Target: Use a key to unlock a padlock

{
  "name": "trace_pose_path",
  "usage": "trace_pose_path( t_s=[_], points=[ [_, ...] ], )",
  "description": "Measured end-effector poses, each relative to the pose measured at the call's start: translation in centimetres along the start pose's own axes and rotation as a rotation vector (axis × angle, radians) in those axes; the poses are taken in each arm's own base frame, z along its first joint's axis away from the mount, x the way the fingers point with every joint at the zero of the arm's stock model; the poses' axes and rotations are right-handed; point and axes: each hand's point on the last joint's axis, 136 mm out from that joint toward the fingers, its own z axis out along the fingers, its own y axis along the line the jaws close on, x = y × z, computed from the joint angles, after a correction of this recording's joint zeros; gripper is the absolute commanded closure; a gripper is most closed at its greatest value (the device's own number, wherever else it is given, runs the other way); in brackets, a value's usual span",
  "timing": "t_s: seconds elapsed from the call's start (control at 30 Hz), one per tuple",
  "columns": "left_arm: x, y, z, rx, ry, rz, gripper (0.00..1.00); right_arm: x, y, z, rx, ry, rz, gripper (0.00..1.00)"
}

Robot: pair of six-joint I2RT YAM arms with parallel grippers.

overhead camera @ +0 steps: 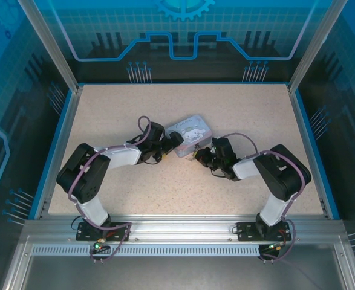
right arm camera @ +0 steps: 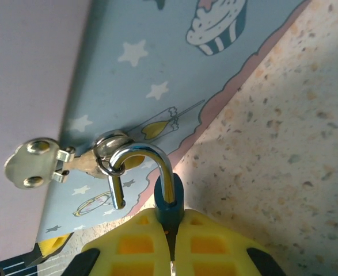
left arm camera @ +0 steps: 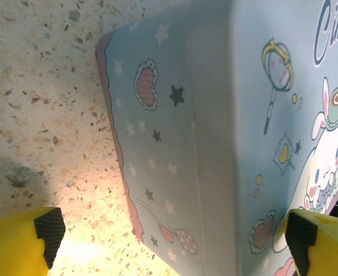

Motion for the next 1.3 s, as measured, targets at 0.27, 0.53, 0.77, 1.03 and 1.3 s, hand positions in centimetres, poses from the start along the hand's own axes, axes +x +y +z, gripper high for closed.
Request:
trace_pose_path(
  t_s=[0.27, 0.53, 0.77, 1.03, 1.3],
  points=[
    [0.1, -0.3, 0.5, 0.026, 0.004, -0.014, 0.02, -0.7, 0.0, -0.1, -0.009, -0.02, 0.045, 1.0],
    [0.0, -0.4, 0.8, 0.044, 0.002, -0.018, 0.03, -2.0, 0.1, 0.1, -0.038, -0.054, 0.103, 1.0],
    [0.1, -0.7, 1.1, 0.061, 0.007, -0.015, 0.03, -3.2, 0.2, 0.1, -0.063, -0.081, 0.153, 1.0],
    [0.2, -0.8, 1.3, 0.074, 0.014, -0.016, 0.04, -4.6, -0.1, -0.1, -0.075, -0.091, 0.181, 1.0],
    [0.2, -0.8, 1.3, 0.075, 0.015, -0.02, 0.04, -6.9, -1.4, -0.5, -0.028, -0.104, 0.186, 1.0]
  ],
)
